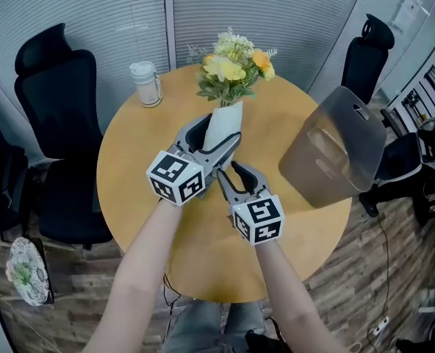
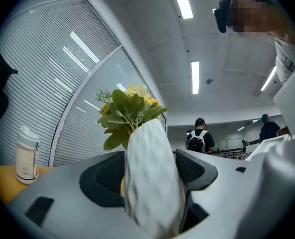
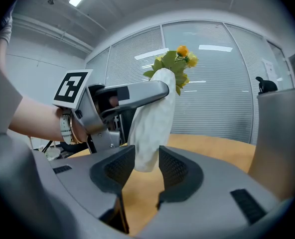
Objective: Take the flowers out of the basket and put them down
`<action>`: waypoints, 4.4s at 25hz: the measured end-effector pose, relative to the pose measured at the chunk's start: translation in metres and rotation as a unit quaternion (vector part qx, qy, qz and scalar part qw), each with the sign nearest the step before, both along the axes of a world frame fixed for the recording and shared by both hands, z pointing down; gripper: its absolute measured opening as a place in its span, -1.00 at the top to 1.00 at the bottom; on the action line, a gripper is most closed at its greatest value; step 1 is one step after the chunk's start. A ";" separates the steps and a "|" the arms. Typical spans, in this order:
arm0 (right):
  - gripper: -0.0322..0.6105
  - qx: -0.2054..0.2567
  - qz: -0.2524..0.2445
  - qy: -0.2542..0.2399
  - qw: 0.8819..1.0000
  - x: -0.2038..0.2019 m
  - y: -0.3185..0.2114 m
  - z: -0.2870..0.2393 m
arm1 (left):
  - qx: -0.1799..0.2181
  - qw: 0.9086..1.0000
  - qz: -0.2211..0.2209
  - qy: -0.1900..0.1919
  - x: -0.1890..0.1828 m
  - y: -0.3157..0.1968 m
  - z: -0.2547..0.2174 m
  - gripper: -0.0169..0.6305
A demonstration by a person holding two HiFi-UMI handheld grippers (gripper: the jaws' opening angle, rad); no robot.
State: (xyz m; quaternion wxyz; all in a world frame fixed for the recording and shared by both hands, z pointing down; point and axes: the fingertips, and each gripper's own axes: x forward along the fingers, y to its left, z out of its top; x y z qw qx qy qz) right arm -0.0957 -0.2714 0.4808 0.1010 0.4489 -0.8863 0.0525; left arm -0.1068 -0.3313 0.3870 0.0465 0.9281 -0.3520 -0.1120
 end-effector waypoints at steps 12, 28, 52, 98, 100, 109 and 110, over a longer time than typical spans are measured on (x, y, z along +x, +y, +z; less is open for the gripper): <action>0.38 -0.017 -0.001 0.012 1.000 -0.001 -0.010 0.039 | 0.035 0.998 -0.027 -0.048 0.008 -0.004 0.036 -0.06; 0.38 -0.035 0.007 0.034 0.999 0.002 -0.018 0.088 | 0.032 0.997 -0.055 -0.039 -0.002 -0.004 0.081 -0.06; 0.39 -0.106 0.002 0.066 0.992 -0.001 -0.023 0.116 | 0.029 0.996 -0.065 -0.056 -0.010 0.005 0.102 -0.06; 0.19 -0.124 -0.005 0.030 0.992 0.002 -0.013 0.112 | -0.006 0.994 -0.082 -0.073 -0.017 0.016 0.108 -0.30; 0.12 -0.125 -0.010 0.025 0.992 0.000 -0.011 0.110 | -0.007 0.994 -0.083 -0.073 -0.019 0.019 0.107 -0.33; 0.11 -0.122 -0.020 0.019 0.992 -0.007 0.004 0.093 | -0.011 0.993 -0.097 -0.072 -0.031 0.038 0.099 -0.33; 0.10 -0.121 -0.022 0.019 0.992 -0.007 0.005 0.091 | -0.012 0.992 -0.100 -0.073 -0.032 0.040 0.097 -0.33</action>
